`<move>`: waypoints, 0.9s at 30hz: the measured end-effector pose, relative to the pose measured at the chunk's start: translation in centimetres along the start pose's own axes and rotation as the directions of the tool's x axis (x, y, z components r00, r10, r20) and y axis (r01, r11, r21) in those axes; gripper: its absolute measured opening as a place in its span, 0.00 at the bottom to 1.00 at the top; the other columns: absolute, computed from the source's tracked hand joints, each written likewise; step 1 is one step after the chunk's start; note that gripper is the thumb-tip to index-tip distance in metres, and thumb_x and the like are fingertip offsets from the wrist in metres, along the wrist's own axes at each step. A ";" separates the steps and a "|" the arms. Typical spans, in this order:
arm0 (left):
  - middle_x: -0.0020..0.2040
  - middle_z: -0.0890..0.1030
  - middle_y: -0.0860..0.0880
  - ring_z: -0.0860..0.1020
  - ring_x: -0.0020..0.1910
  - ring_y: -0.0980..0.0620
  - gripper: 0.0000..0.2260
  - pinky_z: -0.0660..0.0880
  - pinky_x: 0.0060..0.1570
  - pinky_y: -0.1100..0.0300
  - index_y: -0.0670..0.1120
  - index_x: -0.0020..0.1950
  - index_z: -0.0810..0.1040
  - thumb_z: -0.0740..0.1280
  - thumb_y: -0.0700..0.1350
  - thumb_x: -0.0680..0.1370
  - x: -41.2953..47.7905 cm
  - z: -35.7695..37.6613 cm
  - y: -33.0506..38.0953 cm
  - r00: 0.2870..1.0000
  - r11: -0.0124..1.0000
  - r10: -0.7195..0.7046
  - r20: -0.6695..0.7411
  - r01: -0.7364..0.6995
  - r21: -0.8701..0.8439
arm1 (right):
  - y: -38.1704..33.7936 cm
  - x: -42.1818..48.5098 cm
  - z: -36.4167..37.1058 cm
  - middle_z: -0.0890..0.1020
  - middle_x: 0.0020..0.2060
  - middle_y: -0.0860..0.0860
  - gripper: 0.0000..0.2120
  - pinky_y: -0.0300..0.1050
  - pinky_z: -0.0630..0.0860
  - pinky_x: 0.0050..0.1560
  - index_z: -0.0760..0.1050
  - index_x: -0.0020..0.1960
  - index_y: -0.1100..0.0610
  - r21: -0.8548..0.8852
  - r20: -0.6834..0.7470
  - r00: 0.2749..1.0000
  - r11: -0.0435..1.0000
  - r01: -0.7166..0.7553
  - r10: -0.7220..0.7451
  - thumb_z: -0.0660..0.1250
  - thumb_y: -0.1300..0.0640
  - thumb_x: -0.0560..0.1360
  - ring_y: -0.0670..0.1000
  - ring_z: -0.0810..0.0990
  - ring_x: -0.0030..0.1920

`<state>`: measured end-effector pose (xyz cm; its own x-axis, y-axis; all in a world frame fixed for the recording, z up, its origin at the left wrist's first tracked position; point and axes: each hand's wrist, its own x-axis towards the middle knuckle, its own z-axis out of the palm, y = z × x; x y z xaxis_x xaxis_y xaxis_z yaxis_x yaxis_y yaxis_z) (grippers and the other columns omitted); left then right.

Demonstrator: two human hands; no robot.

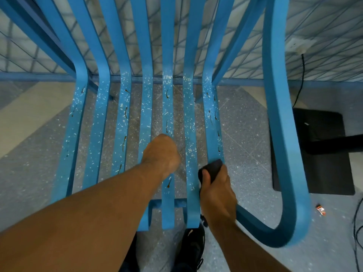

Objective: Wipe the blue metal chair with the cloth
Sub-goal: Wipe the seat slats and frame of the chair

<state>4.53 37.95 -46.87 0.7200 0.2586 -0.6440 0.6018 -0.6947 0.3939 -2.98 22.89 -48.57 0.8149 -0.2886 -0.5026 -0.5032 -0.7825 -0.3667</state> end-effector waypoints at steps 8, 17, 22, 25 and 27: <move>0.38 0.75 0.49 0.76 0.34 0.53 0.09 0.65 0.23 0.65 0.41 0.55 0.72 0.68 0.40 0.77 0.2 0.0 0.0 1.000 1.000 -0.022 0.013 0.022 -0.005 | -3.2 5.8 -0.3 0.79 0.43 0.54 0.27 0.57 0.80 0.45 0.66 0.54 0.55 -0.059 -0.048 0.999 0.998 -0.028 0.025 0.49 0.31 0.77 0.59 0.81 0.44; 0.38 0.76 0.48 0.77 0.34 0.52 0.06 0.67 0.24 0.63 0.43 0.47 0.73 0.69 0.42 0.77 0.4 -0.1 0.1 0.999 1.000 -0.012 0.036 0.012 -0.002 | -5.4 8.6 -0.3 0.79 0.52 0.58 0.27 0.54 0.76 0.47 0.66 0.64 0.59 -0.084 -0.139 0.986 0.993 0.082 -0.093 0.50 0.37 0.80 0.62 0.79 0.51; 0.38 0.77 0.49 0.77 0.34 0.53 0.05 0.66 0.24 0.65 0.44 0.45 0.73 0.68 0.39 0.77 0.2 -0.3 0.2 0.999 1.000 -0.029 0.025 0.029 -0.003 | -2.1 3.6 0.0 0.74 0.64 0.53 0.29 0.58 0.76 0.56 0.54 0.76 0.52 -0.053 -0.062 0.993 0.993 0.102 -0.105 0.51 0.40 0.80 0.59 0.78 0.58; 0.37 0.76 0.50 0.76 0.34 0.55 0.06 0.65 0.25 0.66 0.46 0.44 0.71 0.67 0.41 0.78 0.0 -0.3 0.2 1.000 0.999 -0.011 0.015 0.012 -0.030 | -0.7 1.4 0.1 0.75 0.63 0.51 0.28 0.58 0.76 0.57 0.55 0.75 0.50 -0.029 -0.040 0.999 0.999 0.033 -0.035 0.51 0.37 0.79 0.58 0.79 0.57; 0.38 0.75 0.50 0.75 0.34 0.55 0.05 0.65 0.25 0.66 0.45 0.47 0.71 0.67 0.41 0.79 -0.1 -0.4 0.3 1.000 0.999 -0.002 -0.002 0.002 -0.032 | -0.9 2.2 0.1 0.79 0.57 0.53 0.27 0.59 0.78 0.54 0.61 0.68 0.52 -0.040 -0.035 0.999 0.999 -0.021 0.019 0.51 0.35 0.78 0.58 0.80 0.53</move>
<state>4.75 38.00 -46.42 0.7194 0.2610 -0.6436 0.6138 -0.6726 0.4134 -0.78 23.08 -49.41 0.8146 -0.3227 -0.4821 -0.5080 -0.7980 -0.3243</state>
